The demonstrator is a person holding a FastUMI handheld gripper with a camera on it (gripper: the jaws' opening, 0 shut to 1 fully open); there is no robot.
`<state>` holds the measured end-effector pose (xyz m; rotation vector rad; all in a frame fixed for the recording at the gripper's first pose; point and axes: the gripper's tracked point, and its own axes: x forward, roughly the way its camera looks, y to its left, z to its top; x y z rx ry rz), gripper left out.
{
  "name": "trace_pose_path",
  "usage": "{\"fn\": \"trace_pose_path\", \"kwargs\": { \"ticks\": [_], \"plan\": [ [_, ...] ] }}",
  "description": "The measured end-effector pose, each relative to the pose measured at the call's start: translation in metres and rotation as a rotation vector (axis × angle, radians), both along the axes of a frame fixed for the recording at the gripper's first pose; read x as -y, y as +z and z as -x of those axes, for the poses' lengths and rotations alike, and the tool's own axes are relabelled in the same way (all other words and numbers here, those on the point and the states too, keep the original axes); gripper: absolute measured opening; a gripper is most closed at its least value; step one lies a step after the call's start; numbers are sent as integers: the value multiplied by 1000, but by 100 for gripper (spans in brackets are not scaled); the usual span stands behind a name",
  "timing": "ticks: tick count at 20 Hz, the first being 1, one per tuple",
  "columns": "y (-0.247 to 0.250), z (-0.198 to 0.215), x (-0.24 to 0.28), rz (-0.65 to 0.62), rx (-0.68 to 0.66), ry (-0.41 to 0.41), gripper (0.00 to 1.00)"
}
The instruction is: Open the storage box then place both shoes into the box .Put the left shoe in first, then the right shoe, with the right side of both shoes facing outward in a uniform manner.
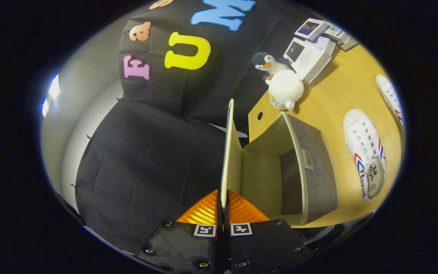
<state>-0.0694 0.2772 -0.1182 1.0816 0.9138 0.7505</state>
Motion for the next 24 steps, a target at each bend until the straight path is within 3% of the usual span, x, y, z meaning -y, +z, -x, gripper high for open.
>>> {"fn": "trace_pose_path", "kwargs": {
  "ticks": [15, 20, 22, 23, 24],
  "plan": [
    [43, 19, -122, 72, 206, 97, 0],
    [45, 29, -158, 98, 270, 166, 7],
    [44, 29, -170, 124, 306, 197, 23],
    [42, 28, -173, 142, 331, 209, 59],
    [41, 28, -169, 169, 358, 212, 79]
  ]
}}
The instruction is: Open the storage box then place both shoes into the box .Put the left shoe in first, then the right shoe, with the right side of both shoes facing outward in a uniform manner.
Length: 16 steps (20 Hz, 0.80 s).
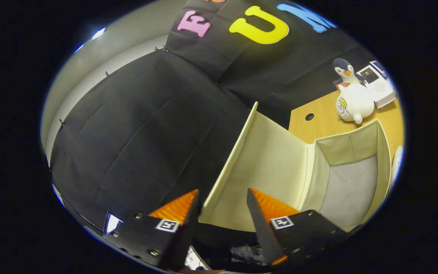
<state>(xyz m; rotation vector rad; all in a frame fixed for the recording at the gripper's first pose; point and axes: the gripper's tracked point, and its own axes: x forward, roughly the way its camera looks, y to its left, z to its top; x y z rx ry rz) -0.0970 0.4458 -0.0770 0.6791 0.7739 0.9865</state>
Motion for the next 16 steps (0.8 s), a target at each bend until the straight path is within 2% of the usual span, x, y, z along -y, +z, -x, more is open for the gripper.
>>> {"fn": "trace_pose_path", "kwargs": {
  "ticks": [1, 9, 16],
  "plan": [
    [-2, -3, 3, 27, 28, -3, 99],
    [-24, -43, 80, 221, 183, -114, 97],
    [-43, -78, 173, 356, 220, -261, 97]
  ]
}}
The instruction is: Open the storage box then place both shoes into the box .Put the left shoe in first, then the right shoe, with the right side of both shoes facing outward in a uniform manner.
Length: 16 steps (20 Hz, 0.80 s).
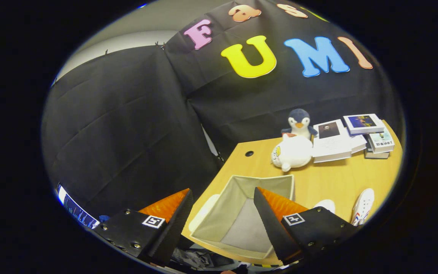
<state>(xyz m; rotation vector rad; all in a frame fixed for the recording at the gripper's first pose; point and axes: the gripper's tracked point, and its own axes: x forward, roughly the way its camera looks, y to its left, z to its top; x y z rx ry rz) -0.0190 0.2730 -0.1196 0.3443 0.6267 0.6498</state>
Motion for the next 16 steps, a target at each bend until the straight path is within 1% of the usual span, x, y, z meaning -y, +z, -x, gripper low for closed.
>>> {"fn": "trace_pose_path", "kwargs": {
  "ticks": [4, 8, 11, 16],
  "plan": [
    [-15, -22, 49, 62, 15, -94, 97],
    [-42, -35, 91, 134, -4, -159, 97],
    [-69, -40, 117, 199, -31, -185, 98],
    [-110, -40, 141, 254, -97, -198, 98]
  ]
}}
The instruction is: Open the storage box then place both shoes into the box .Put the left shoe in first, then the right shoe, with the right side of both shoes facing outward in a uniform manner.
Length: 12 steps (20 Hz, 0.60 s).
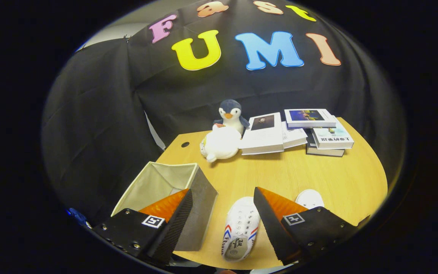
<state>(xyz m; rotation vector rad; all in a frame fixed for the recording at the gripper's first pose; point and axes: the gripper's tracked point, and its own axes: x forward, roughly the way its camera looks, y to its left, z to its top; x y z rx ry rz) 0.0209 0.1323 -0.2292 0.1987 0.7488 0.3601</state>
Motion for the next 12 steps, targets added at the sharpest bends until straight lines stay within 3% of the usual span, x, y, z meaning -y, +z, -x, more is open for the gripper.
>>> {"fn": "trace_pose_path", "kwargs": {
  "ticks": [12],
  "plan": [
    [-109, 29, 30, 118, -231, 44, 98]
  ]
}}
